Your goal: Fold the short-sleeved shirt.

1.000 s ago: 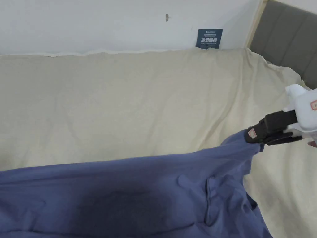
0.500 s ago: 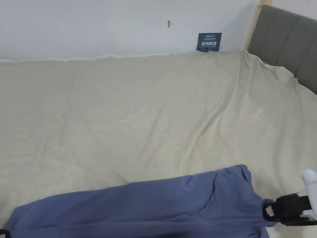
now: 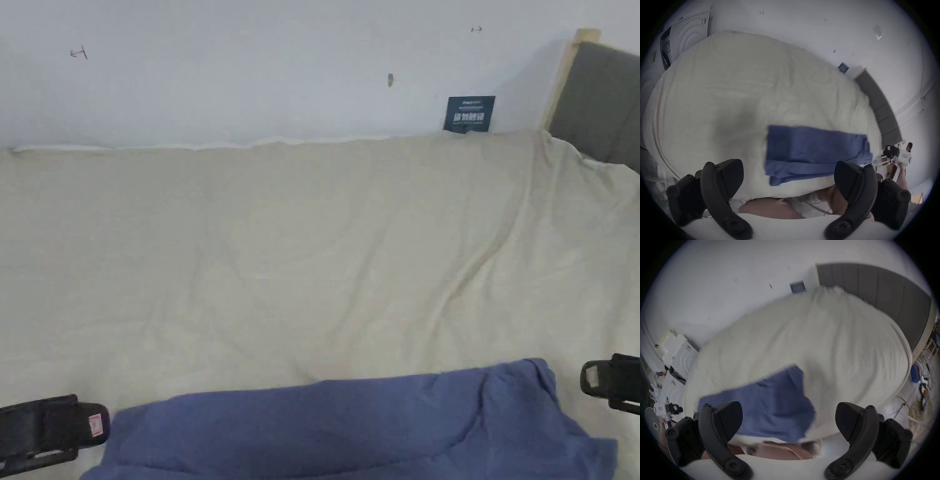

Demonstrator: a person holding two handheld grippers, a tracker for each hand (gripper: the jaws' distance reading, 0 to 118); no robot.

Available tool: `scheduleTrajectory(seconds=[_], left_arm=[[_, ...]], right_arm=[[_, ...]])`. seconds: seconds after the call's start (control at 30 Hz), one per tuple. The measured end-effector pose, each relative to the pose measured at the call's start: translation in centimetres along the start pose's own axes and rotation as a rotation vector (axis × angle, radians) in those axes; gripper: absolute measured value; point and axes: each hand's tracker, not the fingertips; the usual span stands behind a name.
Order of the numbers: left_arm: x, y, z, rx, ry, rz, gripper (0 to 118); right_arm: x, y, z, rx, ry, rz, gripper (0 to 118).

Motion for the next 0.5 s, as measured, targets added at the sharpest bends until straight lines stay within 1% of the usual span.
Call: scheduleTrajectory(seconds=[0.03,0.1,0.13,0.2,0.23,0.27,0.3,0.33,0.37,0.4,0.43,0.47,0.5], left_arm=[[0.8,-0.4,0.9,0.075,0.009,-0.024,114],[3.1,-1.3,2.8,0.262,0.042,-0.087,114],[3.9,-1.7,3.3,0.316,0.048,-0.105,114],[5.0,-2.6,3.7,0.409,0.041,-0.143,112],[5.6,-3.0,3.8,0.447,0.037,-0.156,104],[6.2,-3.5,4.0,0.502,0.056,-0.173,86],[6.3,-4.0,3.8,0.551,0.101,-0.201,46],[6.7,-4.2,3.6,0.565,0.158,-0.229,0],[6.7,-4.4,3.5,0.590,0.206,-0.232,0],[6.1,-4.6,3.2,0.585,0.156,-0.202,0],[5.6,-4.8,3.2,0.606,0.115,-0.182,0],[5.2,-4.9,3.2,0.630,0.104,-0.166,0],[4.8,-4.8,3.2,0.631,0.107,-0.157,0]], right_arm=[[-1.8,-0.3,1.0,0.089,0.050,-0.002,114],[-5.0,-1.1,2.3,0.214,0.192,0.021,114],[-6.3,-1.7,2.6,0.263,0.225,0.042,114],[-9.3,-3.2,3.1,0.388,0.249,0.099,112],[-10.4,-3.9,3.2,0.438,0.244,0.119,103],[-11.1,-4.6,3.1,0.489,0.236,0.144,86],[-12.1,-5.1,3.1,0.526,0.230,0.180,56],[-12.8,-5.2,3.1,0.529,0.199,0.222,5],[-13.8,-5.0,3.1,0.544,0.187,0.270,0],[-13.6,-5.0,2.8,0.551,0.192,0.233,0],[-13.6,-4.9,2.9,0.555,0.229,0.221,0],[-13.7,-4.7,3.2,0.556,0.255,0.198,0],[-13.8,-4.6,3.4,0.558,0.246,0.187,0]])
